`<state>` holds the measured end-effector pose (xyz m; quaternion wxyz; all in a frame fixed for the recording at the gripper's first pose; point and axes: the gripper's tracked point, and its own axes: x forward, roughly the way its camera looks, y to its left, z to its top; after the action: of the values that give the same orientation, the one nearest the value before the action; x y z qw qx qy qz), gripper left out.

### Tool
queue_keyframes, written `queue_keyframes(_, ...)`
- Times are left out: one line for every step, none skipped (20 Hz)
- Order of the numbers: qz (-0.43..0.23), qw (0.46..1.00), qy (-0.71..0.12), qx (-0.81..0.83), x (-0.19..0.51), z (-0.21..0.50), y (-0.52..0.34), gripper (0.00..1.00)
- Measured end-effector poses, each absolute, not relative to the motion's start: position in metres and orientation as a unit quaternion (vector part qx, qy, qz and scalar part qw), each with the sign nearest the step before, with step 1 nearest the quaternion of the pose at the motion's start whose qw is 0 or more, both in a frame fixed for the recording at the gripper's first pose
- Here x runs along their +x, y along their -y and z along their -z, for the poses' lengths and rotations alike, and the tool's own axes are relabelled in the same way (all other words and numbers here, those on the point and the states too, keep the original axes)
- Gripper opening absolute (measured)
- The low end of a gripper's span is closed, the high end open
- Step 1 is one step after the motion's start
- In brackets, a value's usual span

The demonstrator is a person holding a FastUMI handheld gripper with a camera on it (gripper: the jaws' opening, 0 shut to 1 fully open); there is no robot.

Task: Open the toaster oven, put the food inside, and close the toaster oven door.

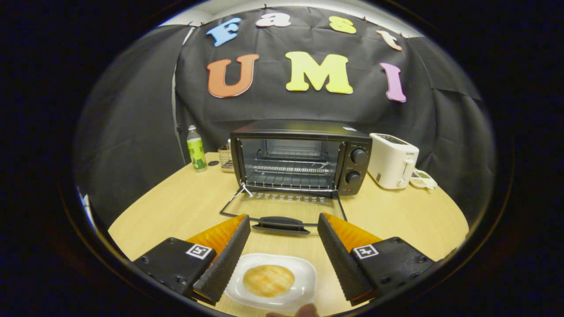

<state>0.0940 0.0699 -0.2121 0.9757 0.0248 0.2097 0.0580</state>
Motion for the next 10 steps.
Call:
queue_keyframes(-0.067,0.976,-0.208,0.022,0.082,0.216,-0.074,1.00)
queue_keyframes(-0.074,0.975,-0.207,0.021,0.073,0.219,-0.078,1.00)
queue_keyframes(-0.081,0.975,-0.207,0.020,0.064,0.224,-0.080,1.00)
queue_keyframes(-0.084,0.975,-0.206,0.019,0.058,0.228,-0.082,1.00)
queue_keyframes(-0.084,0.975,-0.204,0.017,0.052,0.232,-0.082,1.00)
queue_keyframes(-0.078,0.978,-0.195,0.011,0.050,0.234,-0.080,1.00)
queue_keyframes(-0.074,0.978,-0.194,0.006,0.046,0.241,-0.080,1.00)
queue_keyframes(-0.073,0.977,-0.201,0.007,0.042,0.255,-0.083,1.00)
queue_keyframes(-0.074,0.975,-0.210,0.008,0.037,0.266,-0.086,1.00)
queue_keyframes(-0.072,0.974,-0.214,0.002,0.034,0.272,-0.087,1.00)
